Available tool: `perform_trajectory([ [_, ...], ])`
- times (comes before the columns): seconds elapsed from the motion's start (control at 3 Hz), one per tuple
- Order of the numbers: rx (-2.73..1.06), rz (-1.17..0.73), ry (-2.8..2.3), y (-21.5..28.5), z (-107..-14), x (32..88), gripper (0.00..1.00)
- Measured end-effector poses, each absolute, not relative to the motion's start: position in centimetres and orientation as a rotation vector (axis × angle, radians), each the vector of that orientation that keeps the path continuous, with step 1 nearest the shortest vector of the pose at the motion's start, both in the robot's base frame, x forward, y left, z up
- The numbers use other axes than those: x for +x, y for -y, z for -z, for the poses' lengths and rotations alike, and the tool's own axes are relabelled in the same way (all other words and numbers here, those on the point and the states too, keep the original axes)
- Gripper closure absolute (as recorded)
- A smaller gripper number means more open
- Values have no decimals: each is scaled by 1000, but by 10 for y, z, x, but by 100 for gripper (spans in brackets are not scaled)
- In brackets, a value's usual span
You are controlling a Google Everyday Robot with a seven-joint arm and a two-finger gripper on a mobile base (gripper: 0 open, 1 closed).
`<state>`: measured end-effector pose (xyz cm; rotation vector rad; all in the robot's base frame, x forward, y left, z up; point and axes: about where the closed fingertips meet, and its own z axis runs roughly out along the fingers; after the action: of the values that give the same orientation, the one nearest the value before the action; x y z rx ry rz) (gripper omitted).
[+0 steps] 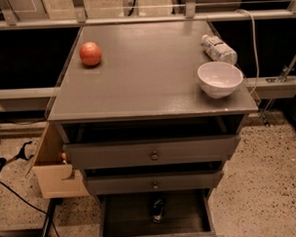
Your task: Close bottom drawer
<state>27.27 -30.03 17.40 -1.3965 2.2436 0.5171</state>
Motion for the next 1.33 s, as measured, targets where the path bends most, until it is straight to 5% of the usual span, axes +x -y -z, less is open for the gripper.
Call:
perform_trajectory([
  [0.67, -1407, -613, -2235, 293, -129, 261, 0],
  [1.33, -1407, -613, -2235, 293, -129, 261, 42],
])
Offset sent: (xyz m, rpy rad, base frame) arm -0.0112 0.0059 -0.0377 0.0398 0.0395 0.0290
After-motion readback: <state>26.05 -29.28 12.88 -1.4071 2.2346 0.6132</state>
